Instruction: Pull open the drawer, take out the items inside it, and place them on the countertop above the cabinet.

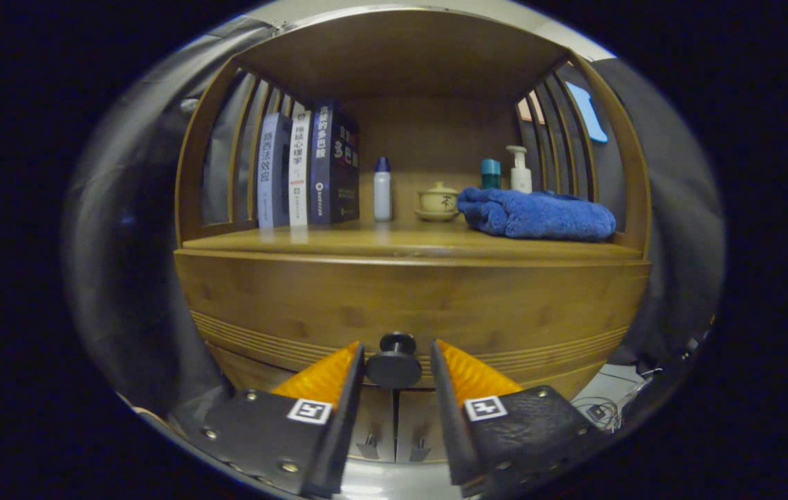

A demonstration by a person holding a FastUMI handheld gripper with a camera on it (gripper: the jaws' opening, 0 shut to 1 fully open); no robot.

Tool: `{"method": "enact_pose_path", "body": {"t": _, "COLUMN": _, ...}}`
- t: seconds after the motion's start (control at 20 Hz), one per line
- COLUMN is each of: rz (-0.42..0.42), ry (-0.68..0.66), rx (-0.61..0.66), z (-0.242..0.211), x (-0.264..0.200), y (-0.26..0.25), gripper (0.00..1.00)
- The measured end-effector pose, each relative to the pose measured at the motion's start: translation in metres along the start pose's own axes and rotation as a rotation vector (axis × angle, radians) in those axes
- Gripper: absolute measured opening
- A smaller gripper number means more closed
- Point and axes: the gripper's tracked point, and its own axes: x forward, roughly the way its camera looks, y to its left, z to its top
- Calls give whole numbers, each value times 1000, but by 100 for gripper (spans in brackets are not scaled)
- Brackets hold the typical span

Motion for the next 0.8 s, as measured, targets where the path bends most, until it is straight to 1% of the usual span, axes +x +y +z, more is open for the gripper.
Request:
{"method": "enact_pose_path", "body": {"t": 0.1, "rz": -16, "ry": 4, "rx": 26, "z": 0, "x": -3, "y": -2, "gripper": 44}}
{"method": "enact_pose_path", "body": {"t": 0.2, "rz": -30, "ry": 8, "rx": 35, "z": 0, "x": -1, "y": -3, "gripper": 41}}
{"method": "enact_pose_path", "body": {"t": 0.25, "rz": -42, "ry": 18, "rx": 51, "z": -1, "x": -3, "y": -3, "gripper": 37}}
{"method": "enact_pose_path", "body": {"t": 0.3, "rz": -54, "ry": 36, "rx": 68, "z": -2, "x": -1, "y": -4, "gripper": 37}}
{"method": "enact_pose_path", "body": {"t": 0.4, "rz": -50, "ry": 54, "rx": 72, "z": -4, "x": -8, "y": -2, "gripper": 32}}
{"method": "enact_pose_path", "body": {"t": 0.5, "rz": -55, "ry": 60, "rx": 69, "z": -5, "x": -13, "y": -2, "gripper": 32}}
{"method": "enact_pose_path", "body": {"t": 0.6, "rz": -66, "ry": 62, "rx": 63, "z": -9, "x": -29, "y": -3, "gripper": 32}}
{"method": "enact_pose_path", "body": {"t": 0.8, "rz": -51, "ry": 82, "rx": 75, "z": -17, "x": -72, "y": -3, "gripper": 32}}
